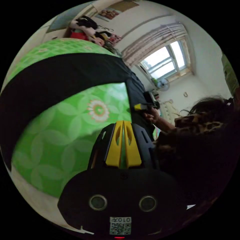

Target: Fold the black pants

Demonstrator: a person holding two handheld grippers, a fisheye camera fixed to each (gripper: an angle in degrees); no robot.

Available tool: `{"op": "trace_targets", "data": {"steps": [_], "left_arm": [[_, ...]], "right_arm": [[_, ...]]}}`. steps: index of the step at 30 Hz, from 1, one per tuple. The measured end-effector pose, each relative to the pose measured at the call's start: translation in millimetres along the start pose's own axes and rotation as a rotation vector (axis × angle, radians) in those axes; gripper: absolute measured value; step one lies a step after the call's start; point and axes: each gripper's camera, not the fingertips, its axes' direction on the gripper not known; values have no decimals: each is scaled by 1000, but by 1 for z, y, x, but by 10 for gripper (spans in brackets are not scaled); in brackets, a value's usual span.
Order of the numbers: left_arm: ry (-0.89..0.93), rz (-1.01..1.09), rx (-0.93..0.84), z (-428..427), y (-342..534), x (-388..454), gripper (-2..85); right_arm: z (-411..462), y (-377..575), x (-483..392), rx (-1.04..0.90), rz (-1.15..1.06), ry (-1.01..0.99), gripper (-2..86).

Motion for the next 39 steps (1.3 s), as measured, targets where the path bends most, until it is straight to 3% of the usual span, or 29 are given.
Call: {"op": "trace_targets", "data": {"steps": [5, 11, 15, 18, 20, 22, 26, 30, 34, 36, 39], "left_arm": [[150, 26, -101, 42, -29, 32, -2], [-13, -190, -35, 61, -6, 97, -3], [-20, -317, -20, 99, 4, 128, -3], [-117, -325, -140, 128, -2, 140, -3], [-192, -264, -231, 138, -9, 135, -3], [-85, -240, -264, 137, -17, 120, -3], [135, -213, -279, 134, -24, 90, -3], [215, -227, -223, 126, -18, 83, -3], [192, -192, -231, 115, -19, 87, -2], [112, -207, -247, 105, -21, 94, -2], [-205, -344, -184, 66, -18, 115, -2]], "right_arm": [[-26, -23, -9, 29, -16, -37, 24], [-81, -19, -63, 7, -258, -450, 23], [-194, 25, -111, -22, -332, -183, 25], [-275, 59, -85, 55, -170, 47, 25], [-313, 77, -77, 169, -79, 97, 25], [-333, 98, -99, 342, -25, 171, 24], [-311, 118, -115, 463, 100, 278, 23], [-279, 91, -99, 369, 214, 222, 23], [-281, 30, -85, 191, 229, 350, 23], [-284, -2, -73, 100, 202, 398, 23], [-287, -57, -61, -28, 101, 354, 23]]}}
